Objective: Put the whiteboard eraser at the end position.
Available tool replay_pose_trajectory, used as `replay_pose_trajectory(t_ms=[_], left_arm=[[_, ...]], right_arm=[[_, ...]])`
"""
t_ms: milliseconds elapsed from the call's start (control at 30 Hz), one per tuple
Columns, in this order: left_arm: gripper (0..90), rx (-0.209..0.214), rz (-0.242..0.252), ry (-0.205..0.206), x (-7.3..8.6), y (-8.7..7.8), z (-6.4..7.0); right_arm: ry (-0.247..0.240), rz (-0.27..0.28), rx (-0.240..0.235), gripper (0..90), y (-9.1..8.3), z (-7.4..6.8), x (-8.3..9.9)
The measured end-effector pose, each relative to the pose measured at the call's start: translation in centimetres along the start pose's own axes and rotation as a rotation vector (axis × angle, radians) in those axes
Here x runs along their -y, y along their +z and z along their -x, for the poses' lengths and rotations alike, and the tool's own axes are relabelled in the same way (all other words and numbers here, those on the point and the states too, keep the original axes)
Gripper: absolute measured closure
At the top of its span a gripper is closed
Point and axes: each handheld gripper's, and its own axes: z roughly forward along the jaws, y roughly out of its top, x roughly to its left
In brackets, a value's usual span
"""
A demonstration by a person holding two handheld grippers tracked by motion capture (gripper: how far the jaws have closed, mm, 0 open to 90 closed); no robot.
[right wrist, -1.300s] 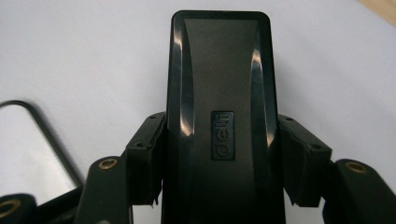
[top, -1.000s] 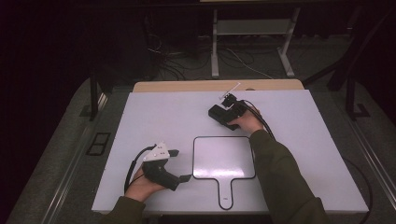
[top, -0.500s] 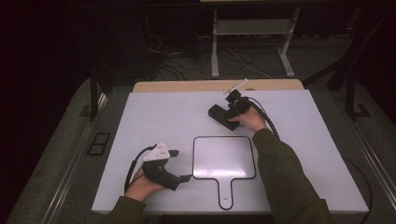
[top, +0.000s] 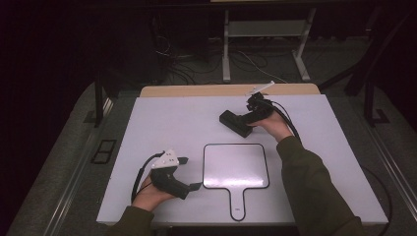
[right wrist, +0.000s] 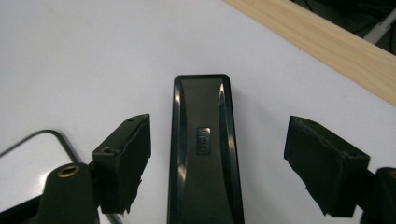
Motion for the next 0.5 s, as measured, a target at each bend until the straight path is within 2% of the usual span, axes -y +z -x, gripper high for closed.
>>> replay_pose_trajectory(t_ms=[100,200,500], left_arm=[[0.0,0.000,-0.004,0.001,0.0,-0.1,0.1],[0.0,-0.002,-0.001,0.003,0.1,-0.1,0.0],[0.0,-0.013,-0.005,0.009,0.3,0.0,-0.1]], right_arm=[[0.008,0.020,-0.025,21.2,-0.6,-0.1,0.5],[0.002,0.044,-0.019,20.6,-1.2,-0.3,1.2],[0.015,0.103,-0.050,19.3,-3.1,-1.0,3.2]])
